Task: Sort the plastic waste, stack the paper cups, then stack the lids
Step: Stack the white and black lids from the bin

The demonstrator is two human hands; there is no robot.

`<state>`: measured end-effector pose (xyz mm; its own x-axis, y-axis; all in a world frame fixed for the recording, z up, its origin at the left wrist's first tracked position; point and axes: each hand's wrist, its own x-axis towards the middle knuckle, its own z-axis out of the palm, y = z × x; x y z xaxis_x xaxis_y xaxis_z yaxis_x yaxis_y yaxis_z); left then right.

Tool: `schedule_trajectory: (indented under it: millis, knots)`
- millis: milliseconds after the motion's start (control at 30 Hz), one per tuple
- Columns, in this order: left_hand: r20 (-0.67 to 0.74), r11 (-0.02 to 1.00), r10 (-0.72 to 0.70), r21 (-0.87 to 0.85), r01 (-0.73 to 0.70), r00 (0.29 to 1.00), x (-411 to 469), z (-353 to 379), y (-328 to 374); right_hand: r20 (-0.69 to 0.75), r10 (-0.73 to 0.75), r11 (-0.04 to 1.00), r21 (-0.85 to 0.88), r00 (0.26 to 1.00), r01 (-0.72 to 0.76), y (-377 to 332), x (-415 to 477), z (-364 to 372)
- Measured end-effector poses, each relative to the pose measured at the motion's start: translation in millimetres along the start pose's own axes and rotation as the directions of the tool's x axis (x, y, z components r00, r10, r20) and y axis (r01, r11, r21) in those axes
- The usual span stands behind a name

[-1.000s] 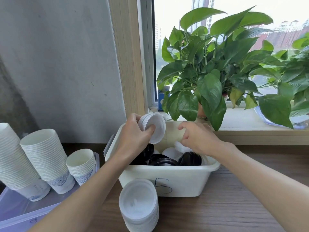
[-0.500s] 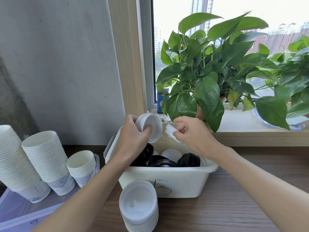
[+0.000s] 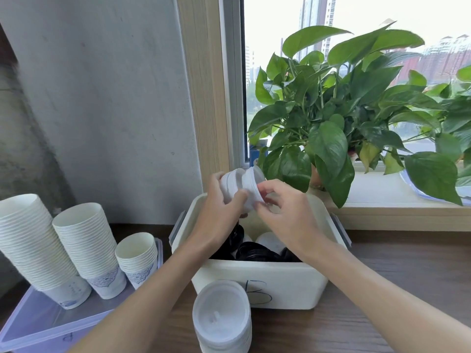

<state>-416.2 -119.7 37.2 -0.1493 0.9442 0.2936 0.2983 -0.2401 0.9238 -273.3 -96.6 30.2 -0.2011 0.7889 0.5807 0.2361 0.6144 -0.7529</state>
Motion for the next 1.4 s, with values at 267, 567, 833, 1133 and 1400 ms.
schedule_trajectory:
  millis: [267, 567, 833, 1133, 1400]
  knots:
    - [0.049, 1.0, 0.025, 0.015, -0.026, 0.998, 2, -2, -4, 0.117, -0.041, 0.989, 0.149, 0.992, 0.024, 4, -1, -3]
    - [0.096, 0.994, 0.101, 0.033, -0.104, 0.99, -2, -1, -4, 0.073, 0.232, 0.938, 0.248, 0.97, -0.243, 9, 9, -7]
    - [0.13, 0.985, 0.127, 0.104, -0.141, 0.983, -4, 2, -1, 0.097, 0.146, 0.953, 0.254, 0.984, -0.167, 12, 8, -4]
    - [0.116, 0.963, 0.232, 0.113, -0.245, 0.966, -3, 2, -4, 0.052, 0.041, 0.981, 0.186, 0.998, -0.05, 19, 10, -1]
    - [0.077, 0.958, 0.284, 0.02, -0.287, 0.956, -1, 3, -9, 0.048, 0.006, 0.99, 0.138, 0.999, -0.013, 22, 12, -1]
